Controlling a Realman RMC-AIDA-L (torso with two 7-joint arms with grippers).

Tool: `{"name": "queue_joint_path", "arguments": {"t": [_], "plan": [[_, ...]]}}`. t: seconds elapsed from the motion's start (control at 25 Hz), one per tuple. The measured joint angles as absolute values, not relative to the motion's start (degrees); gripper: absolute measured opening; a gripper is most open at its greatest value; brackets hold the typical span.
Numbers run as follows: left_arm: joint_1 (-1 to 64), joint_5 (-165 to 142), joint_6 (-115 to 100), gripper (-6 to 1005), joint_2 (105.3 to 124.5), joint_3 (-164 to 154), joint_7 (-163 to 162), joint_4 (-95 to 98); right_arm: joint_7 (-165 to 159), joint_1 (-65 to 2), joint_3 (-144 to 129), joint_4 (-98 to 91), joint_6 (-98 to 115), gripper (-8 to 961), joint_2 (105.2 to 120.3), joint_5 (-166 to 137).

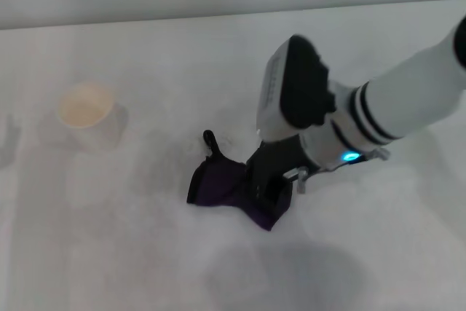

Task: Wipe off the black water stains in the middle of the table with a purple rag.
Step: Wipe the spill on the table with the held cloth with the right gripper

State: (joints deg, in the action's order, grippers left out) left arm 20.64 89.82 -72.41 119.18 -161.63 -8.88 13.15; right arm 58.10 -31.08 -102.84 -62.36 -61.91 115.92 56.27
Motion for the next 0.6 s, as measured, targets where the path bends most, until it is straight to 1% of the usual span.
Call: {"name": "queue_joint_path", "arguments": {"t": [0.32, 0.6], "plan": [[21.0, 89.7, -72.4, 893, 119.18, -162.0, -8.9, 13.7, 58.2, -32.0, -110.4, -60.2, -51.6, 93, 116.02, 57.5], [21.0, 89.7, -72.4, 893, 119.18, -162.0, -8.9, 13.7, 57.8, -31.8, -110.2, -56.9, -41.9, 93, 115.94, 57.5]]}}
